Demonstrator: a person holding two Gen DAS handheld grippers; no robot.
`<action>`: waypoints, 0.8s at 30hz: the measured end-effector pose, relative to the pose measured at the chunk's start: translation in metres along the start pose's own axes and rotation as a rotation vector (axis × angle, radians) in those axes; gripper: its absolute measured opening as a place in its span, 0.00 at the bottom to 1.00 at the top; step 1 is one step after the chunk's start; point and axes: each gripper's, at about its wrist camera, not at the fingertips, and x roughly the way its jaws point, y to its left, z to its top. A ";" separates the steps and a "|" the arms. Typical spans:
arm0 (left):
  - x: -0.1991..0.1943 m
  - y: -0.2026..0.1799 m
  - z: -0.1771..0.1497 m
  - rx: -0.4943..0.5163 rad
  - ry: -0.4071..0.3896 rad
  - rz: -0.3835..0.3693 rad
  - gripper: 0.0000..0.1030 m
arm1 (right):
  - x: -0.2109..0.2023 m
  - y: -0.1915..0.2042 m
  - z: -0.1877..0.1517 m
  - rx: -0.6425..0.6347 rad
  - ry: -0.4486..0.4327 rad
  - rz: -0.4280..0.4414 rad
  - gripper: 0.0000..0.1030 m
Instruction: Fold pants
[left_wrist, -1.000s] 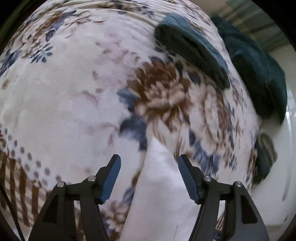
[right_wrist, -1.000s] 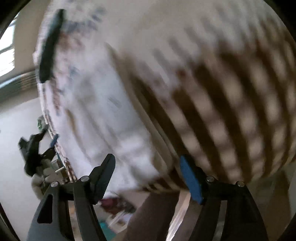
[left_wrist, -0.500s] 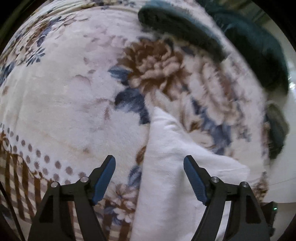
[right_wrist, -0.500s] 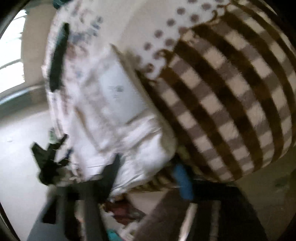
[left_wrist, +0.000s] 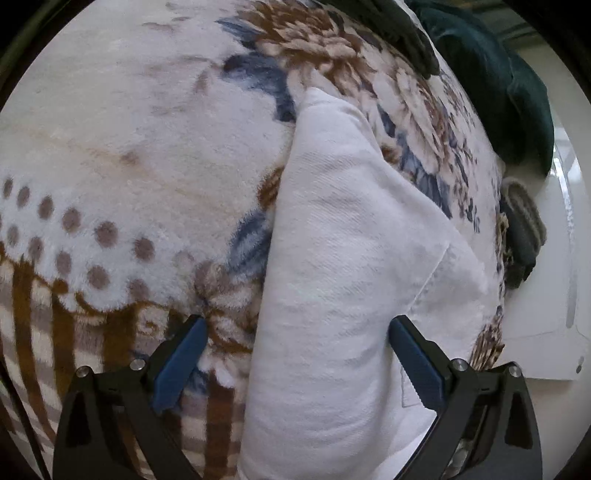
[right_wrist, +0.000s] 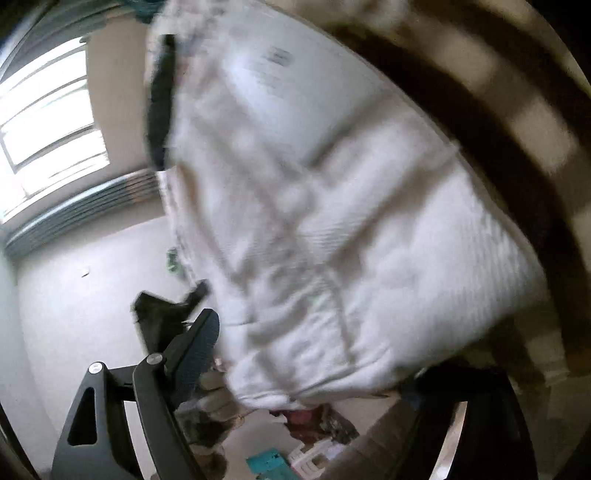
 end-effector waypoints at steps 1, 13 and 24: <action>0.001 0.001 0.000 -0.003 0.004 -0.007 0.98 | -0.001 0.005 -0.002 -0.025 -0.009 -0.002 0.85; 0.009 0.016 0.007 -0.032 0.041 -0.055 0.99 | 0.031 0.034 0.017 -0.076 -0.004 0.057 0.86; -0.004 0.010 0.002 0.026 0.003 -0.101 0.53 | 0.048 0.032 0.006 -0.067 -0.028 -0.104 0.47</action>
